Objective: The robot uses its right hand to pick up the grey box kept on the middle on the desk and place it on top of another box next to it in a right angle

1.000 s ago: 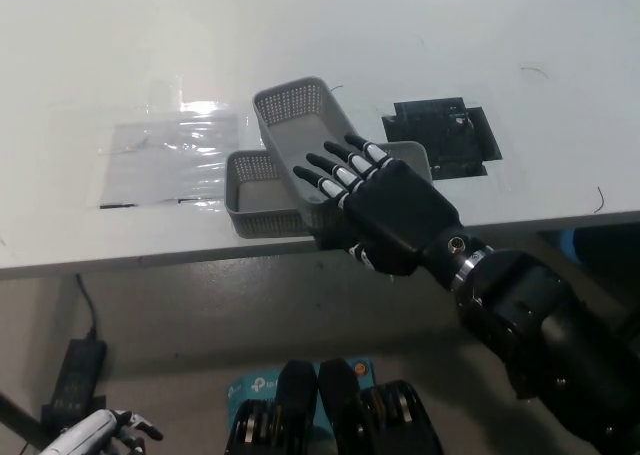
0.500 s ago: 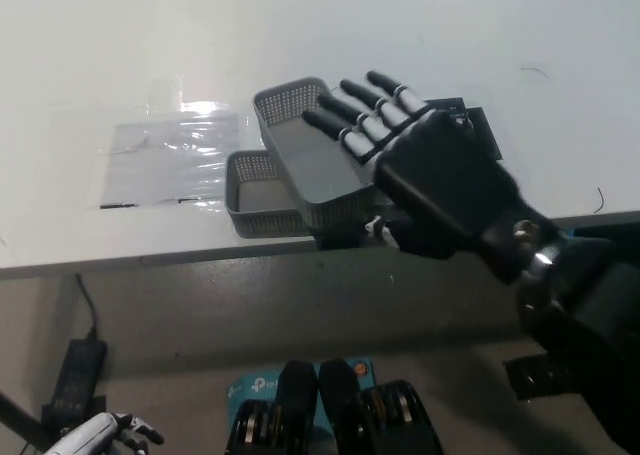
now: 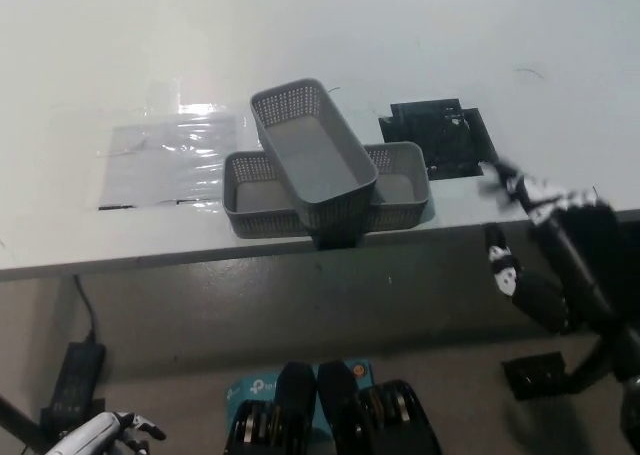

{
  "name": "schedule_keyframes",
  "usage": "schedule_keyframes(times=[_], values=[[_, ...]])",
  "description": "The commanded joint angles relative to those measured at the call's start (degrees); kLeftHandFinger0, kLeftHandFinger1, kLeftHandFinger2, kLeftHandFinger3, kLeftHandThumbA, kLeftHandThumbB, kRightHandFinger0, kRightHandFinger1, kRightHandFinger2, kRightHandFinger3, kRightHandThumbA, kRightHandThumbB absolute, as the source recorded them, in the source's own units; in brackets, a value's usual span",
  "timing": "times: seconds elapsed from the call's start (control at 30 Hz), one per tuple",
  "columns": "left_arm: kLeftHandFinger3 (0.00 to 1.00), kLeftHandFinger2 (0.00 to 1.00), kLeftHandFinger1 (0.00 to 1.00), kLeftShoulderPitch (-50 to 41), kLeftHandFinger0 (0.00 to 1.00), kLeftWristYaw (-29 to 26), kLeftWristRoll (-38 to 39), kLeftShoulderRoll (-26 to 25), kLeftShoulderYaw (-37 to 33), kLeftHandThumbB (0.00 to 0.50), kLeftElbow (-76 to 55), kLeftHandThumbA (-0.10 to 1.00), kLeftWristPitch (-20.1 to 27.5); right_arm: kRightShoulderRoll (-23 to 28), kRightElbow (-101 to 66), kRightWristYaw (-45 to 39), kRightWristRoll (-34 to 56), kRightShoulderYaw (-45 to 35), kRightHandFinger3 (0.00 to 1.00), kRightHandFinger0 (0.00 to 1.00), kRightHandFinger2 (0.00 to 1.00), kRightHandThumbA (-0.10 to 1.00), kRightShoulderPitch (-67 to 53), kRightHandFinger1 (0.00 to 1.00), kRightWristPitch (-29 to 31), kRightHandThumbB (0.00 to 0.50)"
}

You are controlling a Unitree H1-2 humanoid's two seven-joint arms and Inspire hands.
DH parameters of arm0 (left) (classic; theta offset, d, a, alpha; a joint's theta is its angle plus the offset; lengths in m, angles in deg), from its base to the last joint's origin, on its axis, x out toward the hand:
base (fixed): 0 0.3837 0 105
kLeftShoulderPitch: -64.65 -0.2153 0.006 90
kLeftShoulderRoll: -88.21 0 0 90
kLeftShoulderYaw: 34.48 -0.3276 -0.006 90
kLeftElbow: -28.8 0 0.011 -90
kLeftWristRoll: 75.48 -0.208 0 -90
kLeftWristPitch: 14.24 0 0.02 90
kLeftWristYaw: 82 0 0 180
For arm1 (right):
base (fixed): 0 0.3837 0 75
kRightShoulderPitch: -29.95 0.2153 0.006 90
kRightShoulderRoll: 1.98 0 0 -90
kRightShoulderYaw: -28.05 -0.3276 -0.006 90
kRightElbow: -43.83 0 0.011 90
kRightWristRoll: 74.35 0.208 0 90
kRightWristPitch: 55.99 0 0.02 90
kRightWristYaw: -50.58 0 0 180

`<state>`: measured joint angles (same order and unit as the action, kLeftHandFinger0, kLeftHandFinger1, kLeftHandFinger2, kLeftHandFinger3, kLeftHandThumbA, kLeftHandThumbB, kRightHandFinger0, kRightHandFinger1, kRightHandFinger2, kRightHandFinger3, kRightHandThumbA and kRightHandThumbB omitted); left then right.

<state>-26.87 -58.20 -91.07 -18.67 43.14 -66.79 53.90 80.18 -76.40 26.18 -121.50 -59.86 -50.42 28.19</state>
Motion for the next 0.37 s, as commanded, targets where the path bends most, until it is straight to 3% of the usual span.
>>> schedule_keyframes(times=[0.0, 0.07, 0.13, 0.2, 0.33], values=[[0.66, 0.54, 0.39, 0.33, 0.35, -0.63, -0.41, -0.99, 0.92, 0.33, -0.96, 0.25, 0.88, -8.51, 11.67, 18.58, 15.9, -9.68, 0.83, 0.17, 0.44, 0.06, -4.47, 0.25, 5.09, 0.161], [0.66, 0.56, 0.41, 0.34, 0.38, -0.39, -0.25, -1.0, 0.97, 0.328, -1.03, 0.25, 0.62, -10.71, 17.04, 19.8, 21.79, -12.78, 0.78, 0.21, 0.41, -0.03, -5.14, 0.26, 8.6, 0.136], [0.66, 0.55, 0.41, 0.35, 0.37, -0.45, -0.38, -1.0, 0.96, 0.328, -1.05, 0.25, 0.72, -11.99, 21.99, 21.24, 25.24, -14.9, 0.74, 0.16, 0.37, -0.08, -5.22, 0.23, 12.52, 0.121], [0.66, 0.54, 0.4, 0.56, 0.37, -0.53, 0.02, -0.84, 1.22, 0.328, -0.75, 0.25, 1.22, -14.2, 27.81, 22.88, 26.87, -17.55, 0.75, 0.1, 0.36, -0.05, -4.73, 0.2, 12.77, 0.093], [0.67, 0.55, 0.41, 0.45, 0.37, -0.4, -0.06, -0.72, 1.12, 0.329, -1.12, 0.27, 0.51, -16.0, 35.01, 21.09, 32.7, -21.0, 0.76, 0.02, 0.3, -0.01, -3.81, 0.13, 14.12, 0.099]])
